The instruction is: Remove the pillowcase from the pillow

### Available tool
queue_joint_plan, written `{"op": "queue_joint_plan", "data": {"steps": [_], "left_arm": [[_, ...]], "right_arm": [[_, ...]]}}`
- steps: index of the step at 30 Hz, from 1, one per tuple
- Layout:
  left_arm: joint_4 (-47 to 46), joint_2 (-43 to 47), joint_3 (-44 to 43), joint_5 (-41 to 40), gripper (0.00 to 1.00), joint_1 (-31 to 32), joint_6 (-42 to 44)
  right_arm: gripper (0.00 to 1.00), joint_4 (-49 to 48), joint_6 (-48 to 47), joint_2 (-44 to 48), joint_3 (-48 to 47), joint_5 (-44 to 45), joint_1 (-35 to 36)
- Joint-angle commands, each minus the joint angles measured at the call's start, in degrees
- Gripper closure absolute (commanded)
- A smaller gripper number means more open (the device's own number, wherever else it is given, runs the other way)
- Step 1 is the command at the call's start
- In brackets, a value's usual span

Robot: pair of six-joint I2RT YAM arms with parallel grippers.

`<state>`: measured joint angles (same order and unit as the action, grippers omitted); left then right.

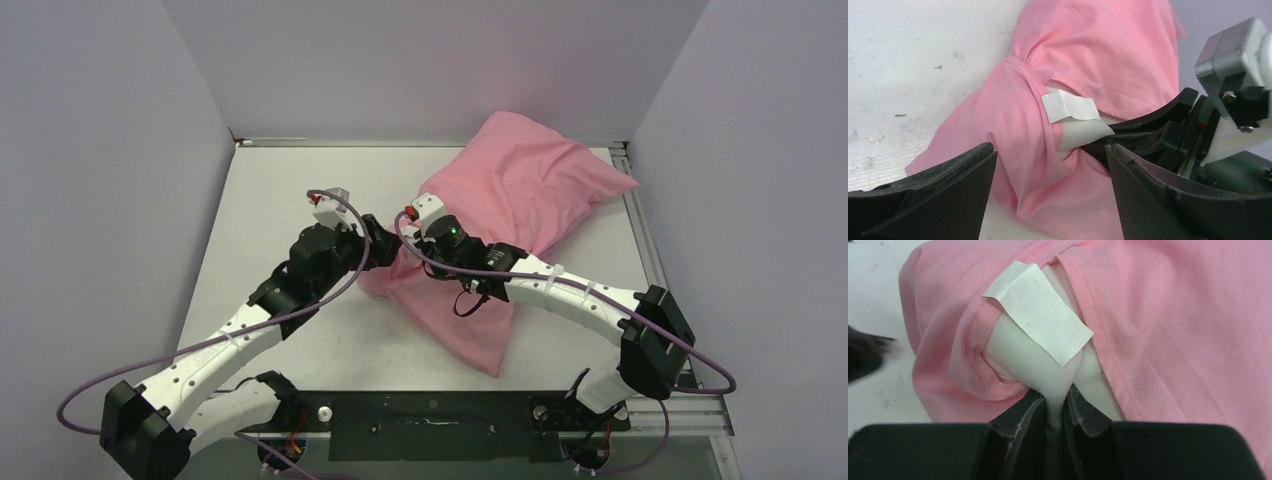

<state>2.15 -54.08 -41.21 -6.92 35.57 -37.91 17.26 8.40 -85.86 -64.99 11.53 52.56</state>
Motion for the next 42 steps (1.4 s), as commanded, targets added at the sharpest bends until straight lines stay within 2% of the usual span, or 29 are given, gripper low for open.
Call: {"op": "queue_joint_plan", "data": {"steps": [1,8,14,16,21,25,30,35,37,42], "left_arm": [[2.46,-5.70,-5.03,-5.42,0.18,3.62,6.03],[3.66,-13.06,-7.10,-14.25,0.18,7.71,10.37],[5.97,-16.08,-6.38,-25.35,0.18,7.48,12.27],[5.91,-16.33,-5.30,-26.67,0.22,6.37,12.22],[3.26,-16.00,-0.08,-22.17,0.36,1.03,9.06],[-0.96,-15.69,5.12,-14.67,0.48,-3.88,4.24],[-5.03,-14.78,9.12,-10.14,0.57,-7.56,1.13],[-8.21,-13.17,11.18,-5.91,0.86,-8.32,0.33],[-9.50,-12.82,12.22,-3.45,0.92,-8.39,-0.40],[-12.48,-13.89,15.98,0.57,0.93,-9.81,-3.45]], "right_arm": [[0.95,-1.55,1.31,0.58,0.51,-1.86,0.47],[0.95,-1.15,1.50,1.35,0.48,-2.15,0.87],[0.95,-0.43,1.57,2.66,0.99,-1.73,0.97],[0.95,-0.39,1.77,3.59,1.36,-1.42,0.88],[0.95,-0.96,2.59,6.39,2.79,-1.03,0.25],[0.95,-2.14,3.82,8.63,4.49,-0.91,-0.62],[0.95,-3.48,5.39,11.04,6.44,-0.61,-1.67],[0.95,-3.66,6.51,12.43,7.12,-1.29,-2.97],[0.95,-3.42,6.49,12.50,6.87,-1.90,-3.00],[0.95,-4.93,6.83,14.60,6.99,-6.06,-3.32]]}}
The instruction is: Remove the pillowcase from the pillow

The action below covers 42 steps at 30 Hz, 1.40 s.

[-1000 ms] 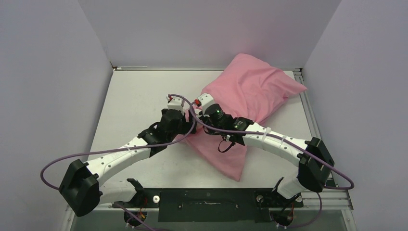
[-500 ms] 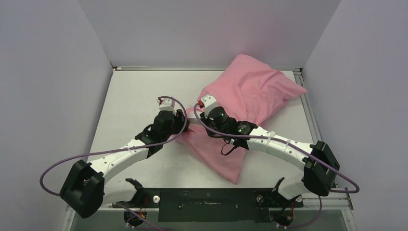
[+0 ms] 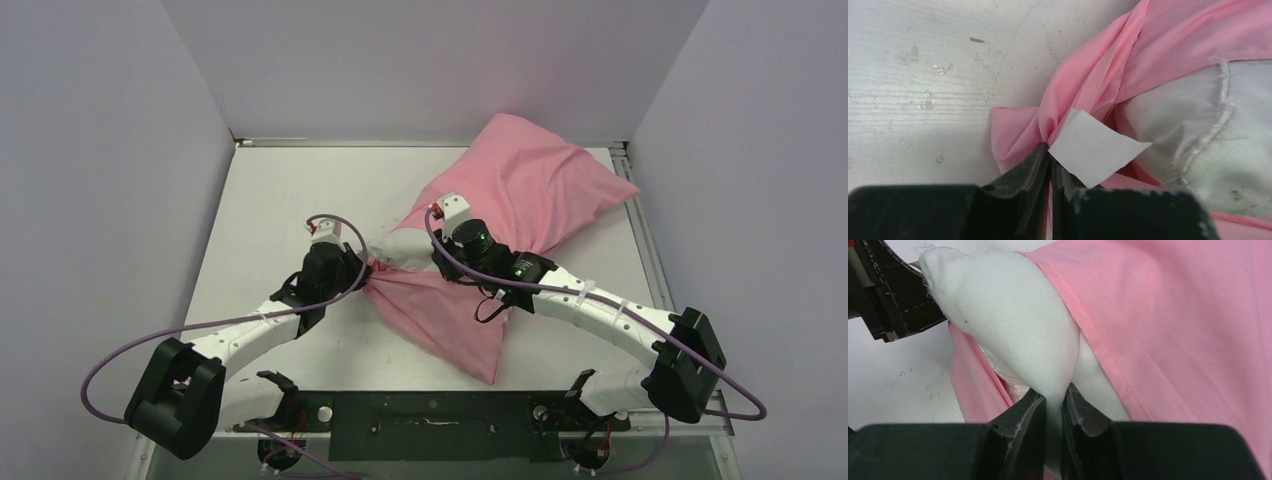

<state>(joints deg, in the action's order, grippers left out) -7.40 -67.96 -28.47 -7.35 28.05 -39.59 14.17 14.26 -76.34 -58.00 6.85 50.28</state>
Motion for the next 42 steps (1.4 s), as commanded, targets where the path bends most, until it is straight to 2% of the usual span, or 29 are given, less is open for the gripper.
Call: {"op": "queue_joint_plan", "data": {"steps": [1,7,11,15,17,19,23,27,34,42], "left_arm": [[-4.40,0.13,4.11,2.00,0.92,-2.45,-2.37],[-12.73,2.96,7.80,7.03,0.85,-1.67,-3.56],[-14.68,7.22,8.03,5.32,0.80,3.85,-1.22],[-11.02,13.69,6.52,-1.42,0.63,10.80,2.14],[-8.46,17.69,5.82,-4.60,0.50,13.37,4.22],[-7.01,21.21,4.86,-5.30,0.44,14.56,7.28],[-6.51,25.29,3.03,-2.03,0.40,16.86,13.10],[-8.33,23.04,0.66,3.13,0.36,17.99,18.45],[-13.15,11.40,-4.75,10.19,0.36,19.83,26.54],[-15.69,5.04,-6.00,17.34,0.36,22.35,29.49]], "right_arm": [[0.95,-2.54,1.05,5.88,0.21,-2.40,-1.25],[0.95,-6.36,2.41,8.92,0.84,-6.34,-2.64],[0.95,-9.72,3.53,7.85,0.68,-9.04,-2.76],[0.95,-11.54,4.22,4.31,-1.31,-11.96,-2.68],[0.95,-11.91,4.28,2.56,-2.16,-12.67,-2.60],[0.95,-12.33,4.21,1.68,-2.55,-13.02,-2.64],[0.95,-12.26,3.97,0.15,-3.66,-13.59,-2.71],[0.95,-12.34,4.23,-1.09,-4.31,-14.78,-2.62],[0.95,-12.12,4.28,-1.03,-4.27,-15.56,-2.66],[0.95,-11.98,3.84,-0.24,-4.59,-14.37,-2.73]]}}
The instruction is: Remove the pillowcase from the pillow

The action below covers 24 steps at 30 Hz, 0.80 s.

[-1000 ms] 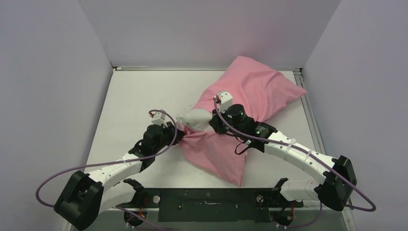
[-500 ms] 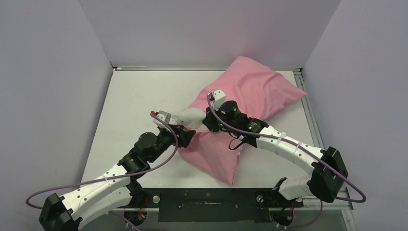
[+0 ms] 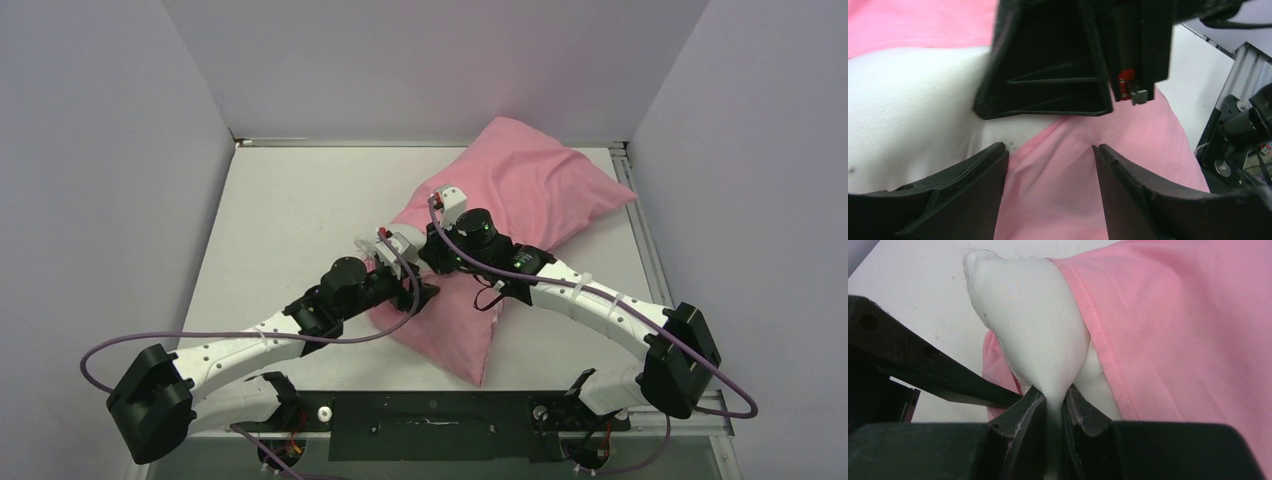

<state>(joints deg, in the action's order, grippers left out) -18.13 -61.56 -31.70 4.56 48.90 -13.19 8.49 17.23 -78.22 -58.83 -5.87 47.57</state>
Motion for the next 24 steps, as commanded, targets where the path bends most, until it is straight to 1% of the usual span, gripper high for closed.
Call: {"op": "queue_joint_plan", "data": {"steps": [1,3,4,6,8,11,14,18,21,24], "left_arm": [[-4.78,-1.80,-2.69,5.81,0.37,2.08,3.31],[-4.01,-2.50,-2.66,6.00,0.41,3.66,3.68],[-3.58,-2.82,-2.58,5.78,0.46,4.35,3.71],[-3.84,-2.93,-1.76,5.89,0.62,6.12,3.57],[-4.81,-2.68,-0.71,6.28,0.74,7.97,3.27],[-5.02,-2.90,-0.32,7.38,0.82,11.63,3.81],[-2.95,-4.39,-1.77,5.87,0.86,16.57,5.85],[-0.09,-7.83,-4.55,3.68,0.87,21.60,8.37],[1.39,-11.08,-6.38,3.43,0.87,23.26,8.55],[2.19,-13.96,-6.67,2.69,0.82,23.52,7.37]], "right_arm": [[0.95,-6.29,0.73,1.37,-4.01,-1.50,-0.06],[0.95,-6.42,0.53,0.78,-4.62,-1.47,-0.05],[0.95,-6.53,0.39,0.33,-4.96,-1.43,-0.03],[0.95,-6.84,-0.04,-0.42,-5.74,-1.31,-0.05],[0.95,-6.82,-0.64,-1.13,-6.70,-0.54,-0.09],[0.95,-6.73,-1.42,-2.57,-9.22,0.68,-0.56],[0.95,-7.37,-1.51,-4.23,-11.66,1.58,-1.12],[0.95,-7.97,-1.23,-7.22,-15.11,2.59,-1.23],[0.95,-9.85,-0.82,-9.39,-17.06,2.46,-1.22],[0.95,-10.68,-0.07,-10.84,-17.51,2.24,-1.41]]}}
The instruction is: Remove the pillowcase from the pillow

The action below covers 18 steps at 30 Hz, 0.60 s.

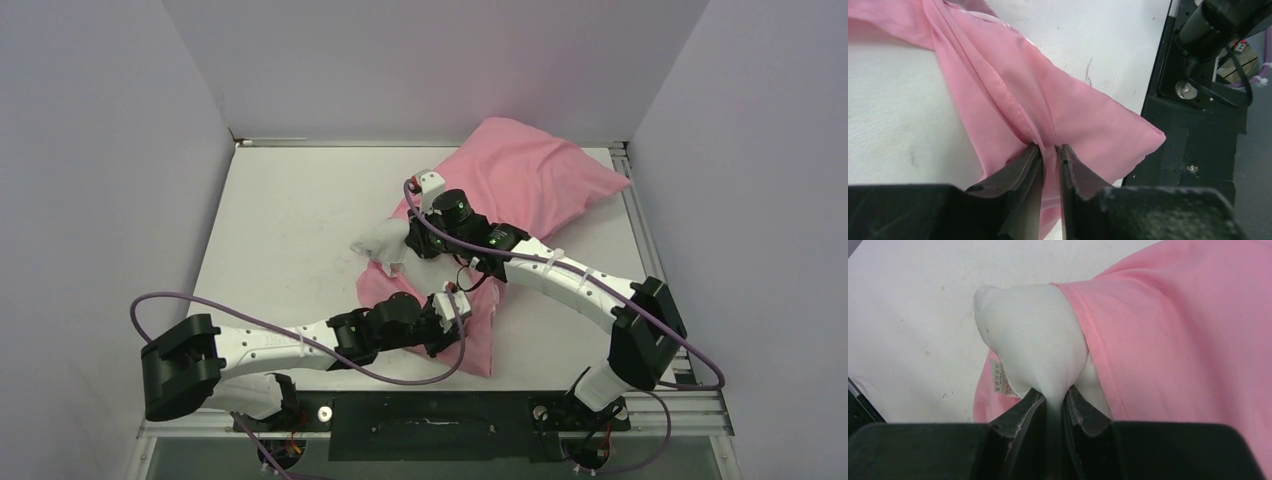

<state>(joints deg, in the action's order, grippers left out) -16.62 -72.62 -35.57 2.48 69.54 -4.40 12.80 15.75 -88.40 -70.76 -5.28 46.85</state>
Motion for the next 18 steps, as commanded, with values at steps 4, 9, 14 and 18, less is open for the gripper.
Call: {"op": "queue_joint_plan", "data": {"steps": [4,9,14,18], "left_arm": [[2.18,-6.47,-1.27,-0.33,0.75,2.88,-3.78],[2.70,-7.30,-0.44,-2.03,0.47,2.88,-6.32],[-0.77,0.13,0.82,-5.10,0.35,2.80,-7.52],[-0.40,6.77,0.91,-8.35,0.03,2.18,-9.25]], "right_arm": [[0.95,-15.18,2.06,-0.69,-5.45,1.05,-0.94],[0.92,-14.94,1.99,-0.26,-5.57,-0.70,-1.08],[0.88,-14.48,1.82,0.61,-4.89,-0.98,-1.33],[0.78,-12.99,0.79,1.45,-4.72,-1.37,-1.50]]}}
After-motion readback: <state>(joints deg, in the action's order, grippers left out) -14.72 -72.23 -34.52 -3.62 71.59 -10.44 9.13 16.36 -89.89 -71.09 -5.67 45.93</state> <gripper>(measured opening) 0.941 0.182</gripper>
